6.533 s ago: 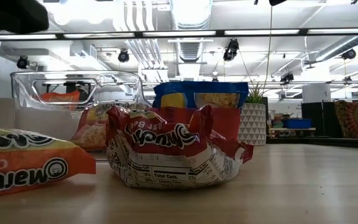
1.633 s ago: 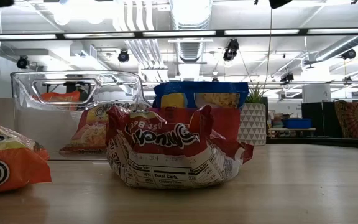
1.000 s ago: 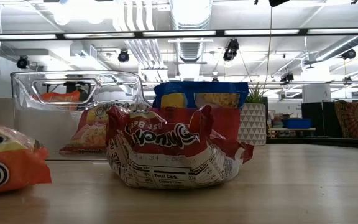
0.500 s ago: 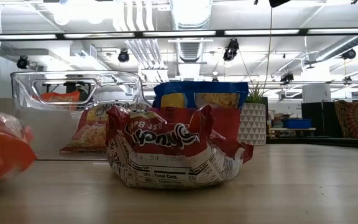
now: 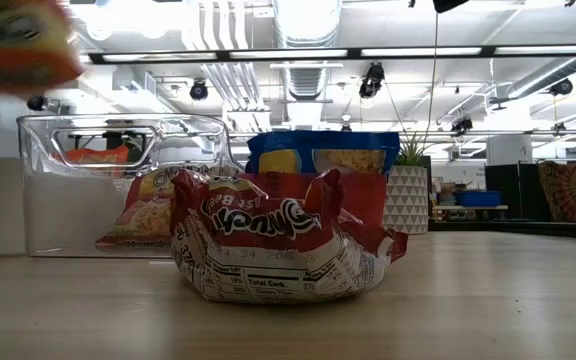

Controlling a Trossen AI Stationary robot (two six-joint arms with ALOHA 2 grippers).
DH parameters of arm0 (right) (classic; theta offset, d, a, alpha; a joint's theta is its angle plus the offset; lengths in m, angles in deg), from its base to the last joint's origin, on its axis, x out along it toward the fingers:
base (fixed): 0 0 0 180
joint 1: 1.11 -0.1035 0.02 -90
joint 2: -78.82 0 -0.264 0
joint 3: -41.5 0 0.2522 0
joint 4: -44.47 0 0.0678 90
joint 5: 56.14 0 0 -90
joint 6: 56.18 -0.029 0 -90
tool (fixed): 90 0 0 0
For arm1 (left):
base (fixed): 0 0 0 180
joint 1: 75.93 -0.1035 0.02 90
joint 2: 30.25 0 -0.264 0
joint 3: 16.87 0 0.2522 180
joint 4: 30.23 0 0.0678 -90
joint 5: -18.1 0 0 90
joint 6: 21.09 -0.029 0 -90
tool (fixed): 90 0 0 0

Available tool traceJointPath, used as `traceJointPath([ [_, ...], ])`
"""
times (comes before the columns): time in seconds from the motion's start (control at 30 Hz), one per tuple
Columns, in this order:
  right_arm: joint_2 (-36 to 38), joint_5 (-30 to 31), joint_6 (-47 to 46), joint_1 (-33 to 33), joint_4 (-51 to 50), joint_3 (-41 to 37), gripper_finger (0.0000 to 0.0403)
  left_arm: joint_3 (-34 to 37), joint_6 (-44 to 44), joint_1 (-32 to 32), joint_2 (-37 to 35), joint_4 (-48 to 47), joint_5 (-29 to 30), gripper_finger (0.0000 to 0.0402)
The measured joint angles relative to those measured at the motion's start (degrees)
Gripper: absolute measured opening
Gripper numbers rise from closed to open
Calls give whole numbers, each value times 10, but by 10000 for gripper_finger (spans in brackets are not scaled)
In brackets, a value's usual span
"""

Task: Sort Maruchan noodles
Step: Put the orange noodle pack into the white bin

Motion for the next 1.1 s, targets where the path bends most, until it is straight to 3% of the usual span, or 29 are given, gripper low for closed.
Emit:
traceJointPath([
  [0.07,0,0,0,0,0,0,9,-39,19,-8,-2,-97,13,7],
  [0.13,0,0,0,0,0,0,9,-43,-25,-22,-16,-93,13,5],
  [0.4,0,0,-2,0,-5,0,9,53,-128,-135,-47,-97,-54,5],
  [0.63,0,0,7,0,-4,0,9,121,-200,-184,-85,-97,-91,4],
  [0.87,0,0,10,0,-4,0,9,192,-134,-195,-144,-97,-102,4],
  [1.1,0,0,7,0,-4,0,9,270,-52,-200,-135,-62,-158,4],
])
